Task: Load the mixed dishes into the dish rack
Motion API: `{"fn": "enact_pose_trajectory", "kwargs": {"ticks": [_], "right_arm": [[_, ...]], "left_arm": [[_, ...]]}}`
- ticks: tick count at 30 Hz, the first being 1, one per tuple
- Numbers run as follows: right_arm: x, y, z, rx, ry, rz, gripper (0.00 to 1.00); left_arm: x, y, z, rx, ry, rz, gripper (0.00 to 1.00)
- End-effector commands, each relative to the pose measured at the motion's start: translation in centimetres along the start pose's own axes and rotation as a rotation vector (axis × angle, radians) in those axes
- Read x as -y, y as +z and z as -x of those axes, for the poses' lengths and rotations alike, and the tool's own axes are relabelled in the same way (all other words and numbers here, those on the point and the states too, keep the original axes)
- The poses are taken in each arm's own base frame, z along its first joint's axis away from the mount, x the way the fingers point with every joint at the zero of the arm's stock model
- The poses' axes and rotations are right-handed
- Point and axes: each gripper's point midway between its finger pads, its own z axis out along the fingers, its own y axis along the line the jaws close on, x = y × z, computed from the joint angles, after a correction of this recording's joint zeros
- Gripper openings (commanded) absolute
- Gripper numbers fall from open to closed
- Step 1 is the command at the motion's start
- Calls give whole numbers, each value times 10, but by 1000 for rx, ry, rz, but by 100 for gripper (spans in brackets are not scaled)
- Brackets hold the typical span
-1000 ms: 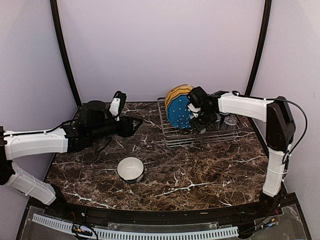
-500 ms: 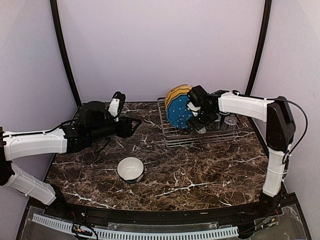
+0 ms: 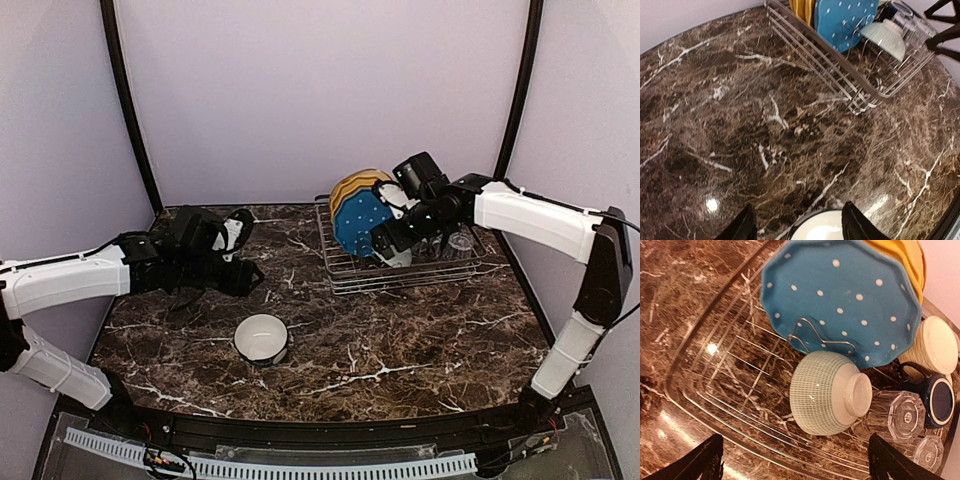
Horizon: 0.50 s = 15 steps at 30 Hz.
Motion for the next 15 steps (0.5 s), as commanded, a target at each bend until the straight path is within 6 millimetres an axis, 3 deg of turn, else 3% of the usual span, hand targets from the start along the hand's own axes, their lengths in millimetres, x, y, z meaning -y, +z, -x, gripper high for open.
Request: {"fn": "enact_pose_trajectory", "kwargs": {"ticks": [1, 5, 10, 15], "right_arm": [[-29, -22, 26, 160, -2, 139, 97], [-42, -26, 31, 191, -21, 176, 97], [-57, -19, 23, 167, -39, 203, 96], [-73, -16, 18, 163, -55, 245, 96]], "left_arm": [[-17, -4, -60, -245, -3, 60, 58], [-13, 3, -84, -353, -26, 38, 59], [-15, 10, -108, -456, -5, 43, 59], [-18, 21, -121, -521, 22, 56, 49]]}}
